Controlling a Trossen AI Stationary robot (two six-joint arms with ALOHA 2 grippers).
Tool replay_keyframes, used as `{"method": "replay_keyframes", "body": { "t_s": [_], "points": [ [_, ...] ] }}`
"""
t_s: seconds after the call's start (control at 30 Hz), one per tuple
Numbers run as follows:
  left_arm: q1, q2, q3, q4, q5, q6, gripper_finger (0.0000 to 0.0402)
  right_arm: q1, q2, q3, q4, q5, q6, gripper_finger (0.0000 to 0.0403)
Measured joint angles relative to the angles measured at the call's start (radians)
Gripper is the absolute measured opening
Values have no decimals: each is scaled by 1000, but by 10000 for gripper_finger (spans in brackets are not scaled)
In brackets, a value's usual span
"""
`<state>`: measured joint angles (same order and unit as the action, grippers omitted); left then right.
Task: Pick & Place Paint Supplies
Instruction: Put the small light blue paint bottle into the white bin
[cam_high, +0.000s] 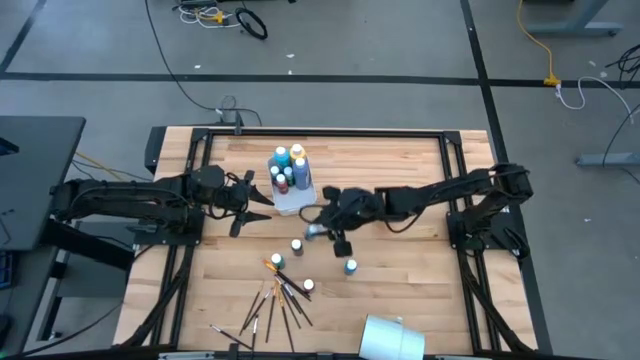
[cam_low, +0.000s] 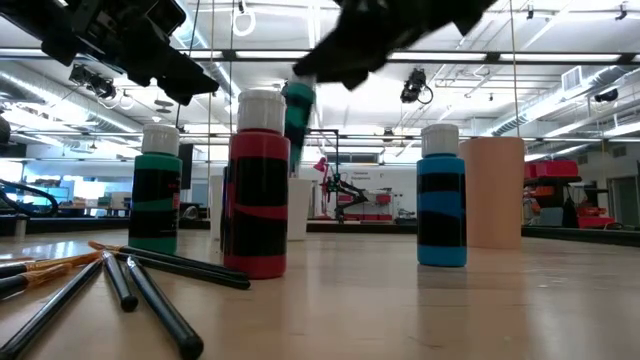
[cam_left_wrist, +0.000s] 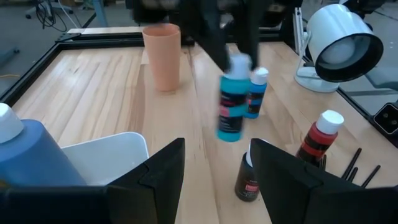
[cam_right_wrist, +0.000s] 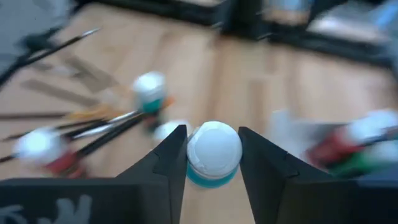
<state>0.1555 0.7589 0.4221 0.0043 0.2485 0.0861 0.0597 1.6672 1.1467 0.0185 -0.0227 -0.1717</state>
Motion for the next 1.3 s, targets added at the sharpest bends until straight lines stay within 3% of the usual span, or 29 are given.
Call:
{"method": "replay_keyframes", "body": {
  "t_s": [0.23, 0.6, 1.3],
  "points": [
    [0, 0, 0, 14, 0, 4, 191, -107, 8, 100, -5, 72, -76, 122],
    [0, 0, 0, 15, 0, 7, 191, -243, 46, 49, 5, 60, 35, 120],
    [0, 0, 0, 14, -1, 7, 191, -289, 244, 47, 85, 66, 86, 124]
  ]
}}
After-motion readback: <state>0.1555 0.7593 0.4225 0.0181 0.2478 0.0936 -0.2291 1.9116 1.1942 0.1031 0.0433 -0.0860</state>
